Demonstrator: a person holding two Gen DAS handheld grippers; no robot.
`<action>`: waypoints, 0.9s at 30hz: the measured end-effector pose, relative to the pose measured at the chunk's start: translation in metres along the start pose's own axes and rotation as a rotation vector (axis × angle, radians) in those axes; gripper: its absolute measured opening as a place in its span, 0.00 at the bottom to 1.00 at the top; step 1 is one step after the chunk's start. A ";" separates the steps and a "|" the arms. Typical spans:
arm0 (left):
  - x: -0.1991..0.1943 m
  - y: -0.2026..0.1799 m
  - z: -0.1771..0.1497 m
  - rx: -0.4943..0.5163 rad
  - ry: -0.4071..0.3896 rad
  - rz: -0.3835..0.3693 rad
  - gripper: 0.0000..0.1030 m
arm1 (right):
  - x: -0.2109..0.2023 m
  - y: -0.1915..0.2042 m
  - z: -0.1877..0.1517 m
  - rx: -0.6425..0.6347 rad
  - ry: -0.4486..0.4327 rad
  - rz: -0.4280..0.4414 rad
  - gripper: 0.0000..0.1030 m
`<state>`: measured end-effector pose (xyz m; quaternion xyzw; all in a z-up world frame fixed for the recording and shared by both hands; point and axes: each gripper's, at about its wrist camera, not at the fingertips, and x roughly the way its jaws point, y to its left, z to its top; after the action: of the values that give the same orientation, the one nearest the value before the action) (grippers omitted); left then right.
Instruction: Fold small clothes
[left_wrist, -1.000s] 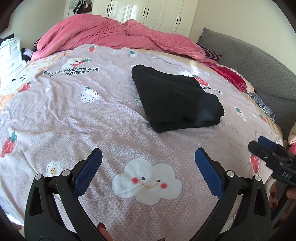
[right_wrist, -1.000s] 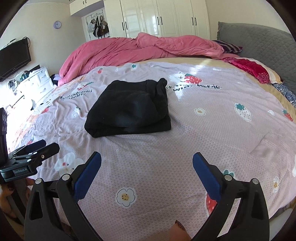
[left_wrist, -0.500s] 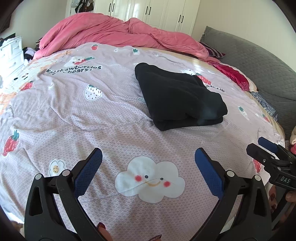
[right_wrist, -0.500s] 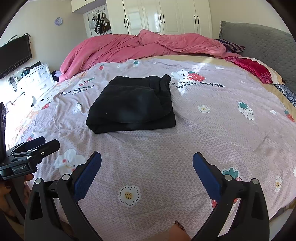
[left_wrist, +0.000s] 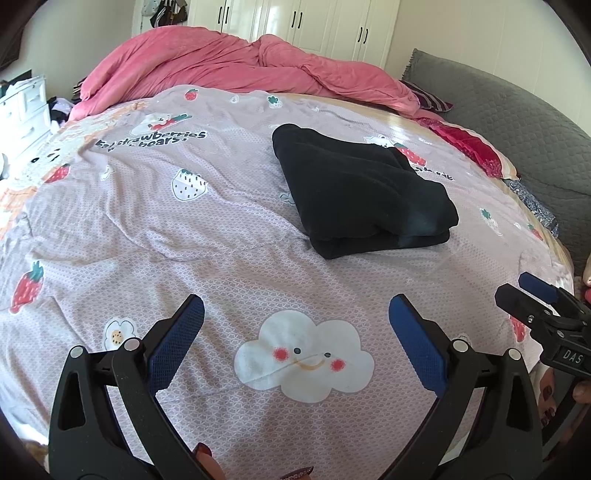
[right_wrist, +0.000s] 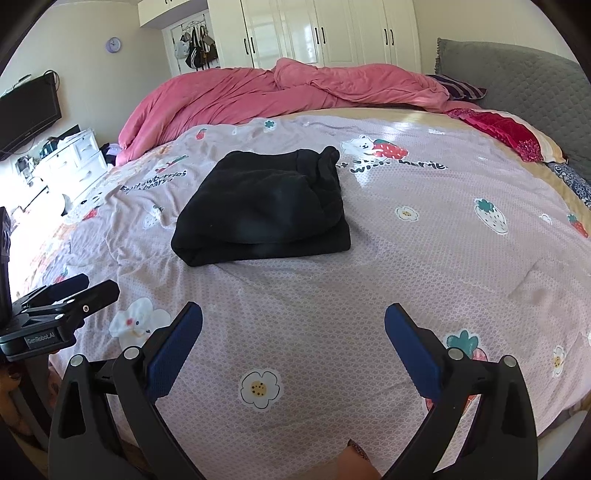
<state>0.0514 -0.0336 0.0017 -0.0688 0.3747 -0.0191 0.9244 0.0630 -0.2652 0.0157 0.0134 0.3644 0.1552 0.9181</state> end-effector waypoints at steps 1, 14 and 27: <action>0.000 0.000 0.000 0.000 0.000 0.000 0.91 | 0.000 0.000 0.000 -0.001 -0.001 -0.001 0.96; -0.003 0.000 0.001 0.003 -0.004 0.006 0.91 | -0.001 0.001 0.001 -0.006 0.001 -0.005 0.96; -0.005 0.000 0.002 0.008 -0.009 0.019 0.91 | -0.002 0.001 -0.001 -0.013 0.002 -0.012 0.96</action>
<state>0.0495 -0.0333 0.0069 -0.0614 0.3709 -0.0116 0.9266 0.0609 -0.2651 0.0158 0.0053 0.3643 0.1519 0.9188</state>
